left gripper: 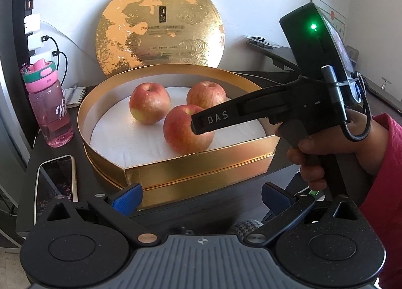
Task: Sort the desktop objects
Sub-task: 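Withdraw the open right tool from the apples in the box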
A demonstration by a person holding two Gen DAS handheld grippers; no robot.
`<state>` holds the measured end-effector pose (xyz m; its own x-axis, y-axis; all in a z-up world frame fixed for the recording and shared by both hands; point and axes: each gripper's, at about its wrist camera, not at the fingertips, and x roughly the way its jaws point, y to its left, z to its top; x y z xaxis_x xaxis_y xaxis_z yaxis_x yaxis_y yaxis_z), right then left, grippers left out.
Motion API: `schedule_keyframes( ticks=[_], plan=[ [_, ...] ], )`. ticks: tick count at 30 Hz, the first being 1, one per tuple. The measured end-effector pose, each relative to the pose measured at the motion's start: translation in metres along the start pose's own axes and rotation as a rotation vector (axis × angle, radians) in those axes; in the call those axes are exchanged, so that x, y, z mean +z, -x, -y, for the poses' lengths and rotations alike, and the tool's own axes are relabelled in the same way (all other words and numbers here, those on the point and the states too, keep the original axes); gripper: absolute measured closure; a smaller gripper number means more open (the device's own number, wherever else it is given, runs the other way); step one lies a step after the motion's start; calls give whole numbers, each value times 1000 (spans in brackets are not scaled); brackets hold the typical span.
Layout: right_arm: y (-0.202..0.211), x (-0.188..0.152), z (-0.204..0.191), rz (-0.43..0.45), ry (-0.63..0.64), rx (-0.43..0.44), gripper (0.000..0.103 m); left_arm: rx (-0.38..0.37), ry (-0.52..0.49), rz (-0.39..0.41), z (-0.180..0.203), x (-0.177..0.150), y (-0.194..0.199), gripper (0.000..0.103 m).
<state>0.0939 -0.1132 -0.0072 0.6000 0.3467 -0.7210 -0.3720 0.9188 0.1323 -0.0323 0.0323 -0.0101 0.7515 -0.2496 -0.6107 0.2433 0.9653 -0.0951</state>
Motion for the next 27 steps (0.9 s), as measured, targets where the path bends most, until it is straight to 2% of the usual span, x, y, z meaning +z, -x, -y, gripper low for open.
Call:
schedule_keyframes(
  ticks=[27],
  plan=[
    [0,-2,-6,-14,-20,25,26,-9,13,5,-5,-2,0,1]
  ],
)
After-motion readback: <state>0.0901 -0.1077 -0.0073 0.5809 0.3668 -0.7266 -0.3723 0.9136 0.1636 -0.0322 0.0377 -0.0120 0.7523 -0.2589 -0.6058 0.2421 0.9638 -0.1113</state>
